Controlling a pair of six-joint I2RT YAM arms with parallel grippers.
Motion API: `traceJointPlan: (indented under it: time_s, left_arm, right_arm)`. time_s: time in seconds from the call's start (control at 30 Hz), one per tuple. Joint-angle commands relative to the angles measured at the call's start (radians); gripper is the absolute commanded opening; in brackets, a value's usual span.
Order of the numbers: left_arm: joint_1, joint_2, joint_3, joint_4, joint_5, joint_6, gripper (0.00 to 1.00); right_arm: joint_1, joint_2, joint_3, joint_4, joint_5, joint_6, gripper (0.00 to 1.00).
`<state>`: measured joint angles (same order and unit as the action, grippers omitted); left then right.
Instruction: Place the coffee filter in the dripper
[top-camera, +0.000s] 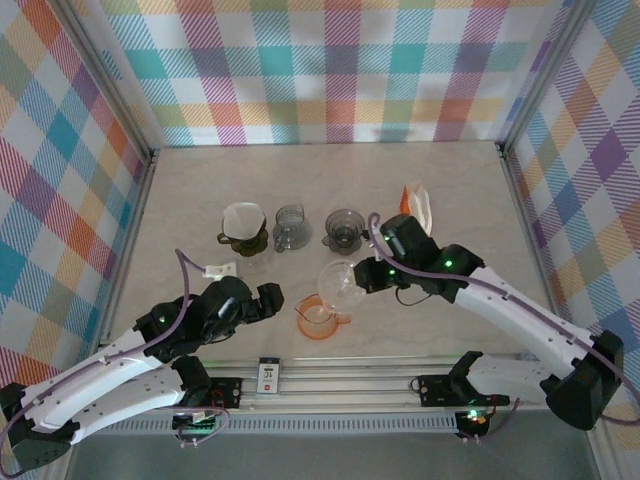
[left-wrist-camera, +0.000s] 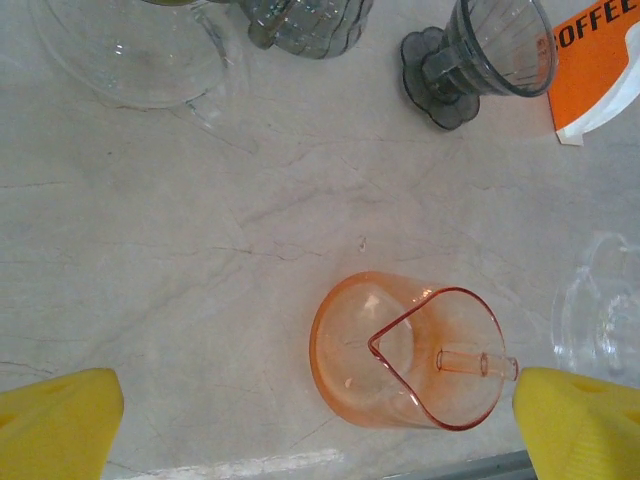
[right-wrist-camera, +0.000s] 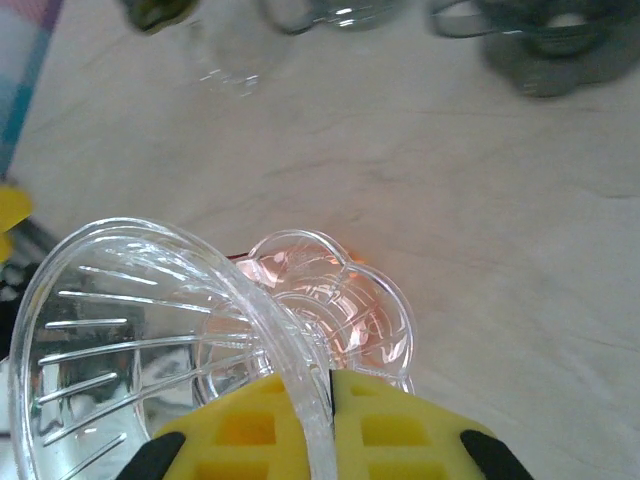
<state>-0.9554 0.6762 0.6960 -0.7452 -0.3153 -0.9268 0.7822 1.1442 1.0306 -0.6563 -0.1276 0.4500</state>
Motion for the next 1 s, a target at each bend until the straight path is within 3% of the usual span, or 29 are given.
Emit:
traceJointPlan:
  time_s: [0.0, 0.3, 0.73, 0.8, 0.97]
  left_arm:
    - [-0.008, -0.032, -0.003, -0.058, -0.05, -0.018, 1.0]
    - [-0.008, -0.106, -0.029, -0.094, -0.063, -0.043, 1.0]
    - [-0.008, -0.112, -0.036, -0.095, -0.068, -0.04, 1.0]
    - [-0.008, -0.11, -0.036, -0.094, -0.066, -0.038, 1.0]
    - [-0.008, -0.113, -0.037, -0.092, -0.061, -0.036, 1.0]
  right_arm:
    - [0.064, 0.066, 0.058, -0.011, -0.038, 0.039, 0.09]
    - [0.133, 0.223, 0.134, 0.038, -0.02, 0.019, 0.1]
    - [0.132, 0.272, 0.122, 0.046, 0.018, 0.015, 0.15]
    - [0.133, 0.272, 0.116, 0.047, 0.021, 0.018, 0.2]
    - [0.132, 0.256, 0.103, 0.055, 0.032, 0.027, 0.6]
